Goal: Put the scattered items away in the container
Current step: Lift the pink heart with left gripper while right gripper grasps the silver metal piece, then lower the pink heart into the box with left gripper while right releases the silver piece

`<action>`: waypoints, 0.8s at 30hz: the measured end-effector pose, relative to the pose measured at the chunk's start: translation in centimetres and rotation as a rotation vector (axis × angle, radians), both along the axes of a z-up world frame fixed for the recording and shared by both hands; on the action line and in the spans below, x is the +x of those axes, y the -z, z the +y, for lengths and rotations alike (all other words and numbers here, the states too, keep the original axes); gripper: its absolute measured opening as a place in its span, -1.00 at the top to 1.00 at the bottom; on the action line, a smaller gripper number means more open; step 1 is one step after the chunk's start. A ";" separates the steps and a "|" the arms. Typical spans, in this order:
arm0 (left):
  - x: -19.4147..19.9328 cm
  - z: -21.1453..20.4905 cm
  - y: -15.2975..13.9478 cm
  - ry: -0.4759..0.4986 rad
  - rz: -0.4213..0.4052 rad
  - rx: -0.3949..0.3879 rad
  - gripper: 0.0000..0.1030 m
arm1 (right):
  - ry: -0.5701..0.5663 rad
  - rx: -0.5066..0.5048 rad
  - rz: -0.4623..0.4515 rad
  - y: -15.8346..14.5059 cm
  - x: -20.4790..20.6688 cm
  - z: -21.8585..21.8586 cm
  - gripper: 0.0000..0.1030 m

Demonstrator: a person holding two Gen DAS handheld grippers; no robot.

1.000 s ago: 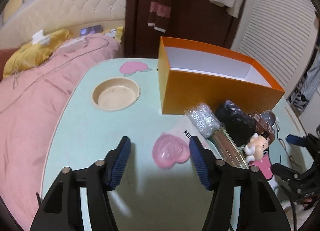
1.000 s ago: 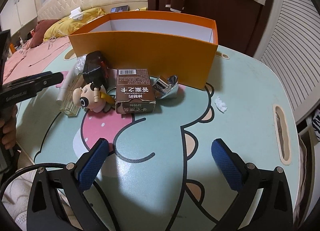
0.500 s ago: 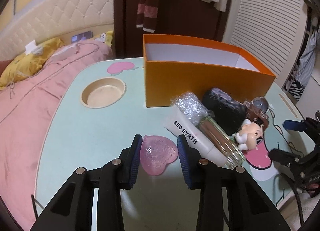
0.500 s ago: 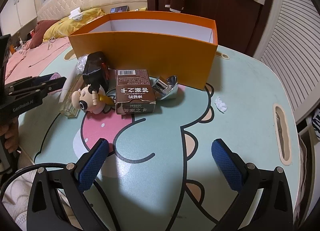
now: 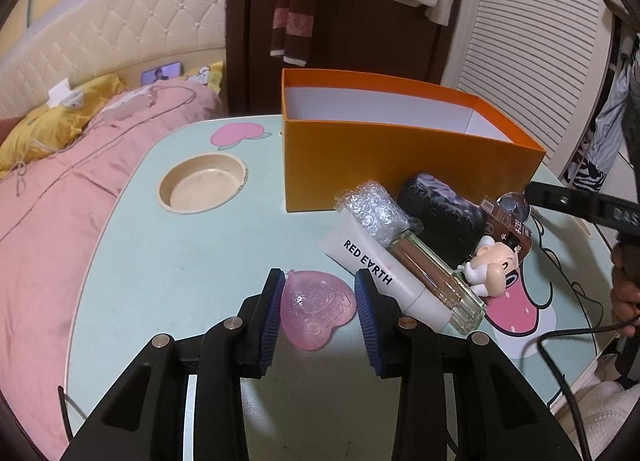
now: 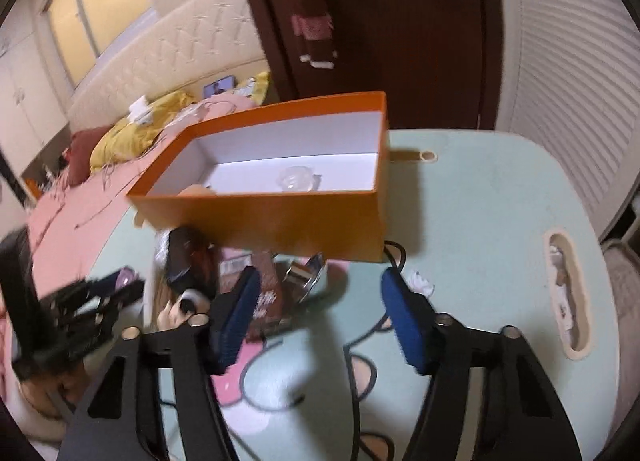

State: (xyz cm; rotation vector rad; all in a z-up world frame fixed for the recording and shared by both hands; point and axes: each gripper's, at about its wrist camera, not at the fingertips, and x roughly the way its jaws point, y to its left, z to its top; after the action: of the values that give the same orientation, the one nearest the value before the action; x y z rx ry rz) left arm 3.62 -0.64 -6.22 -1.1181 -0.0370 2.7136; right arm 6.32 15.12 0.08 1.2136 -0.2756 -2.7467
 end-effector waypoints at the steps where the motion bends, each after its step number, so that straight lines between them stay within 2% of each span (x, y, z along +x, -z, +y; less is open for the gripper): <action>1: 0.0 0.0 0.0 0.000 0.000 -0.001 0.34 | 0.005 -0.005 -0.004 0.2 -0.4 0.0 -0.17; 4: 0.0 0.1 0.0 0.003 0.001 -0.001 0.34 | 0.004 0.000 -0.025 0.7 -1.6 -0.5 -0.14; 5: 0.0 0.2 0.0 0.003 0.002 -0.002 0.34 | 0.003 0.008 -0.035 1.0 -1.9 -0.7 -0.01; 7: 0.0 0.2 0.1 0.004 0.003 -0.004 0.34 | -0.004 0.024 -0.045 1.5 -2.5 -1.3 0.11; 8: 0.0 0.2 0.1 0.004 0.003 -0.006 0.34 | -0.006 0.039 -0.052 1.7 -2.6 -1.5 0.32; 9: 0.0 0.2 0.1 0.004 0.003 -0.007 0.34 | -0.010 0.069 -0.057 1.9 -2.7 -1.7 0.42; 12: 0.0 0.3 0.1 0.003 0.003 -0.008 0.34 | -0.019 0.153 -0.032 1.9 -2.1 -2.2 0.45; 24: 0.2 0.1 -0.1 -0.001 0.014 0.009 0.34 | -0.013 0.154 -0.019 1.7 -0.3 -2.0 0.45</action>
State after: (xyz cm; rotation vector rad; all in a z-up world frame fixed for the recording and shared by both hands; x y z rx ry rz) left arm 3.81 -0.55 -6.11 -1.0972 -0.0479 2.7195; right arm 6.06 13.15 -1.65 1.2725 -0.0590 -2.7907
